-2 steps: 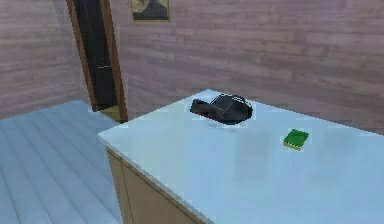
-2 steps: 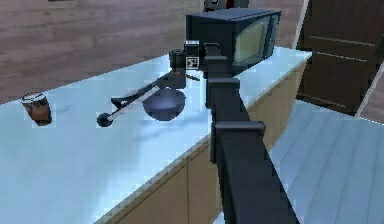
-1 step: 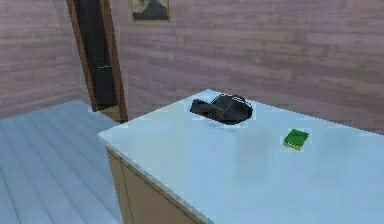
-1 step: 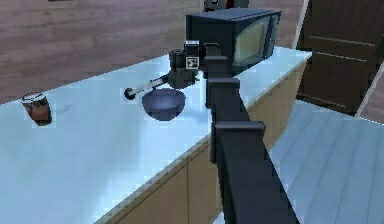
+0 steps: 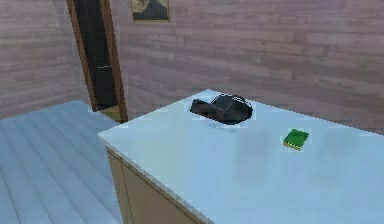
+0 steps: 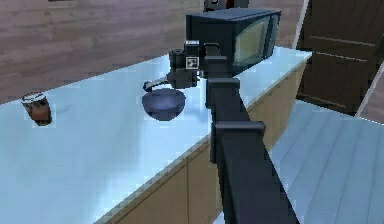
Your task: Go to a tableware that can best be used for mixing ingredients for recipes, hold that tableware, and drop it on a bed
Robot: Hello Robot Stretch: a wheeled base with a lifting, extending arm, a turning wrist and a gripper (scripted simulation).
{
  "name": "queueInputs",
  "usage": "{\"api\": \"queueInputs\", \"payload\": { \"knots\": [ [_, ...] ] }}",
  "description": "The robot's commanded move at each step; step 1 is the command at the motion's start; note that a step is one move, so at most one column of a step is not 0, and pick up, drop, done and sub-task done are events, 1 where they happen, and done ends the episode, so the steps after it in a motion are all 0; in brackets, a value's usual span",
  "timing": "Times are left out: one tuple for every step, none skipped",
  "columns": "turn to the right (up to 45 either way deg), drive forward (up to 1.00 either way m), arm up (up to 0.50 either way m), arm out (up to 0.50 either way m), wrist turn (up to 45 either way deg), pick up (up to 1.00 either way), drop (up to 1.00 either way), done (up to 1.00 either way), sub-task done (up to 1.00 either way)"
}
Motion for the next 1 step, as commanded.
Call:
{"api": "queueInputs", "payload": {
  "knots": [
    [0.0, 0.0, -0.1, 0.0, 0.0, 0.0, 0.0, 0.0, 0.0]
  ]
}}
